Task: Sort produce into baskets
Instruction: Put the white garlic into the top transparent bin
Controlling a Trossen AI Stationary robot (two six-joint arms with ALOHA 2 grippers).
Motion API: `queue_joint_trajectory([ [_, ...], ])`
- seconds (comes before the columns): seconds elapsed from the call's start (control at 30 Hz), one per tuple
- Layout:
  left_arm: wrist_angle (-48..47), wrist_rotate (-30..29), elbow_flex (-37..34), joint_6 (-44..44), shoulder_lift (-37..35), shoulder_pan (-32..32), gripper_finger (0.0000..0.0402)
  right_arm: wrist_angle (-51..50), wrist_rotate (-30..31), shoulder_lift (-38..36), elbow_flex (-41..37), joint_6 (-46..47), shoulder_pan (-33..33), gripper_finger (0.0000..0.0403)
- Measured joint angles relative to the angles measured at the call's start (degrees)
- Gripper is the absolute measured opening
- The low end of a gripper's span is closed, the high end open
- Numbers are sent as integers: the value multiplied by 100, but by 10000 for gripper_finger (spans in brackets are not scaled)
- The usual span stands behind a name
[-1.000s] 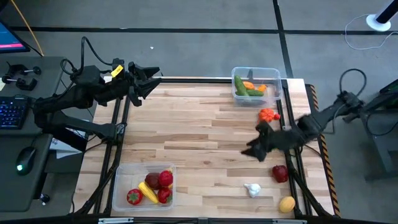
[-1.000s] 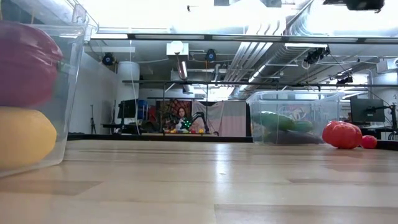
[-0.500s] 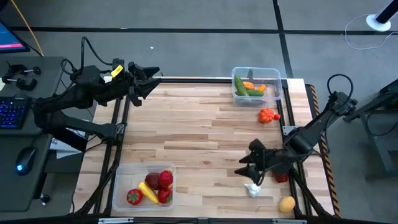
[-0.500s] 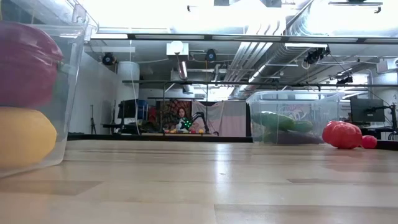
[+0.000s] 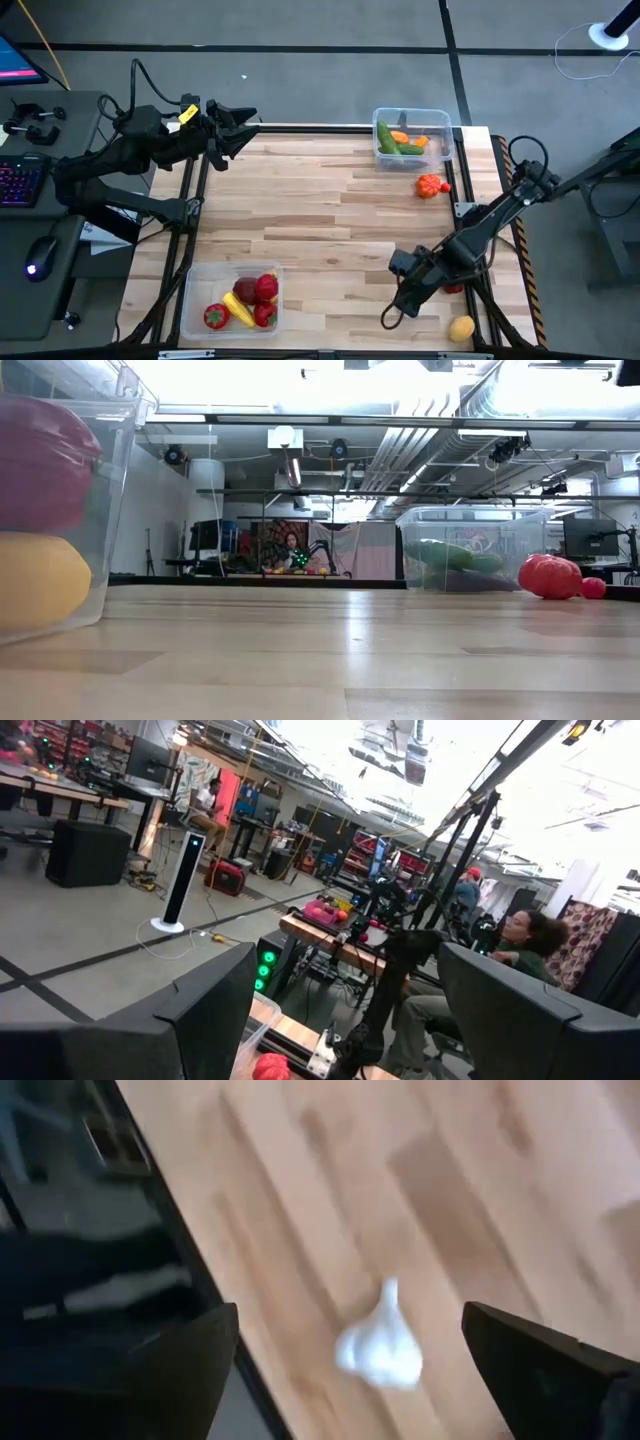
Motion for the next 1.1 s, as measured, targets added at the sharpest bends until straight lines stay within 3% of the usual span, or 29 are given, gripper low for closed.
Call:
queue_joint_trajectory([
  [0.1,-1,0,0,0,0,0,300,94,-579,111,33,183,37,370],
  [0.37,0,1,0,-77,0,0,300,95,-475,531,35,573,89,369],
  [0.7,3,-2,-4,-260,0,0,300,-89,-1366,1651,35,-90,135,369],
  [1.1,5,-55,-4,-304,0,0,301,-92,-1462,2577,35,-175,159,369],
])
